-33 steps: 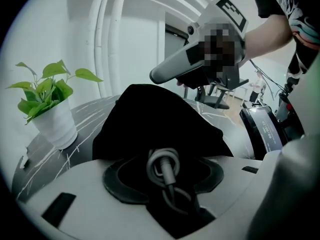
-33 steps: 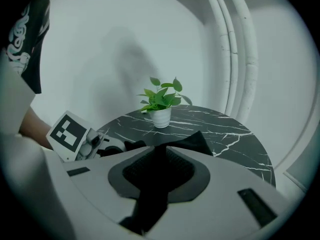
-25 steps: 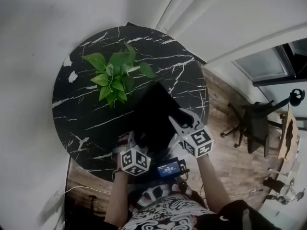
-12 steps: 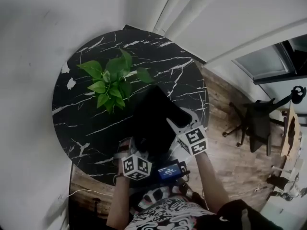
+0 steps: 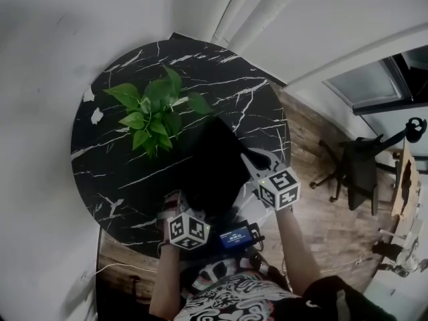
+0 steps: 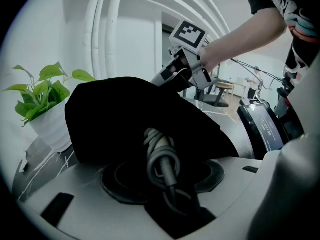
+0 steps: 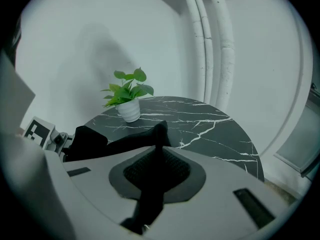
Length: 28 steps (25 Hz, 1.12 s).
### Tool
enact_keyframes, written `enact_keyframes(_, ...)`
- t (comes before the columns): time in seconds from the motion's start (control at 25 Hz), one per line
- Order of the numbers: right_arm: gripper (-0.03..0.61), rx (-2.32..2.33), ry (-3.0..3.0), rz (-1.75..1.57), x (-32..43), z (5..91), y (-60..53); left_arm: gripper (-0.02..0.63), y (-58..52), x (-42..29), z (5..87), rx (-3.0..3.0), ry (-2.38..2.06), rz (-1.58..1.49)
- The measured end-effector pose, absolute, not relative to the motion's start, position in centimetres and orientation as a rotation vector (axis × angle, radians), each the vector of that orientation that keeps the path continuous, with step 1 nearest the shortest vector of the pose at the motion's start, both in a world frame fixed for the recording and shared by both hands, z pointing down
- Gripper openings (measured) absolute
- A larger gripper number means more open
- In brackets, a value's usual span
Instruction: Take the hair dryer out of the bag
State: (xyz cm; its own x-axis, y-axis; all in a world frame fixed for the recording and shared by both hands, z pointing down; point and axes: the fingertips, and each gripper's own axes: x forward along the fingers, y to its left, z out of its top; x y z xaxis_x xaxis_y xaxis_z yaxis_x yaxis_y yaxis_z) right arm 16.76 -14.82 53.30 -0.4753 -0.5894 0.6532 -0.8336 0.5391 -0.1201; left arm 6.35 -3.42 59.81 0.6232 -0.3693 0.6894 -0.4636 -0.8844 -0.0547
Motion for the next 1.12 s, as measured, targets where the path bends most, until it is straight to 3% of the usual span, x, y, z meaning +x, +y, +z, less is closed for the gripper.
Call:
enact_keyframes(0.08,0.029,1.149,-2.235,0.595,17.0,53.3,-15.0,0.216,-3.4,6.2,59.8,2.710,-0.703,1.108)
enact_keyframes(0.6,0.026,1.243,-2.212,0.770,20.1,53.9,-12.9,0.204,-2.5,6.3,59.2,2.716,-0.657,1.067)
enact_keyframes(1.12,0.026,1.204,-2.097,0.619,20.6,55.2,-12.7,0.201,-1.2,5.3,59.1,2.713,-0.669,1.046)
